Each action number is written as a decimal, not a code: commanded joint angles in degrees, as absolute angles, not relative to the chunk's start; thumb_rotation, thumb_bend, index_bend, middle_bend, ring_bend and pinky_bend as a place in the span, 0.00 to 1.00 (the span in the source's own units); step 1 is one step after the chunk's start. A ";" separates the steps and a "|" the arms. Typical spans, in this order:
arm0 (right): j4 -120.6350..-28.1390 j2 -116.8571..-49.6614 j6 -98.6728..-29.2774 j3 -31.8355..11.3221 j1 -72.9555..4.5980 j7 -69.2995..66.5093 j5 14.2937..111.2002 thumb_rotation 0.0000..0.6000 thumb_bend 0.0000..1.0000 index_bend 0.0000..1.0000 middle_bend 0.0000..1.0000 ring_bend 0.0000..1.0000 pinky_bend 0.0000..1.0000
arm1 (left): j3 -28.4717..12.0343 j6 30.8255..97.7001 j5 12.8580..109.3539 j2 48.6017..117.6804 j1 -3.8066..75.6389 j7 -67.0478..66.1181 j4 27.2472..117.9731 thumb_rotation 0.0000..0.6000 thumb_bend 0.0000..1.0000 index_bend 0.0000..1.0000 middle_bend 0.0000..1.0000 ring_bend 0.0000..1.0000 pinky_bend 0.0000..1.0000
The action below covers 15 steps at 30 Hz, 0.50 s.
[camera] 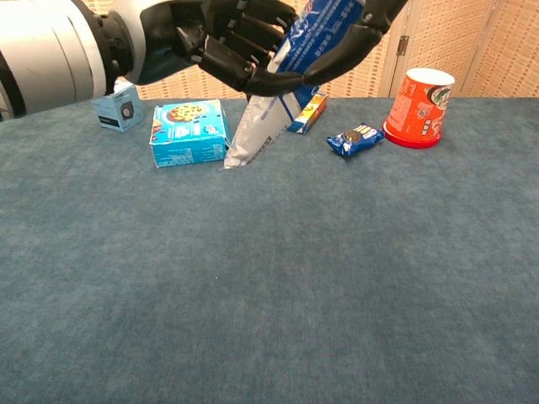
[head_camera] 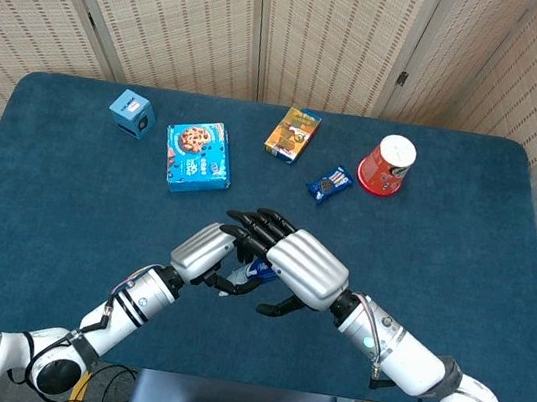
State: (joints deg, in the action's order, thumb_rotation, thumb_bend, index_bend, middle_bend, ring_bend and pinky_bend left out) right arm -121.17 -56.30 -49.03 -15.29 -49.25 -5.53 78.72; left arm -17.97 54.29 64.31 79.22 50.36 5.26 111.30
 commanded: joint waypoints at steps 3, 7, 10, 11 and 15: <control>-121.03 -56.46 -48.82 -15.14 -49.34 -5.65 78.87 1.00 0.00 0.00 0.00 0.00 0.00 | -17.98 54.43 64.20 79.11 50.40 4.86 111.35 1.00 0.42 0.75 0.75 0.56 0.54; -121.01 -56.36 -48.37 -14.93 -49.45 -5.74 78.87 1.00 0.00 0.00 0.00 0.00 0.00 | -18.01 54.63 63.98 79.01 50.37 4.56 111.41 1.00 0.42 0.76 0.75 0.56 0.55; -120.96 -56.29 -48.14 -14.75 -49.48 -5.60 78.85 1.00 0.00 0.00 0.00 0.00 0.00 | -17.99 54.70 63.83 78.88 50.40 4.19 111.40 1.00 0.42 0.76 0.75 0.56 0.55; -120.91 -56.28 -48.10 -14.69 -49.51 -5.36 78.82 1.00 0.00 0.00 0.00 0.00 0.00 | -17.97 54.68 63.77 78.77 50.42 4.02 111.42 1.00 0.42 0.76 0.75 0.56 0.55; -120.86 -56.19 -48.03 -14.44 -49.48 -4.47 78.50 1.00 0.00 0.00 0.00 0.00 0.00 | -17.86 54.71 63.56 78.48 50.34 3.73 111.47 1.00 0.42 0.76 0.75 0.56 0.55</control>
State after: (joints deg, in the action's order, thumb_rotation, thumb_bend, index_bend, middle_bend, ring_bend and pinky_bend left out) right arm -120.88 -56.22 -48.03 -14.51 -49.49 -4.66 78.61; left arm -17.87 54.70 63.57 78.50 50.35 3.74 111.47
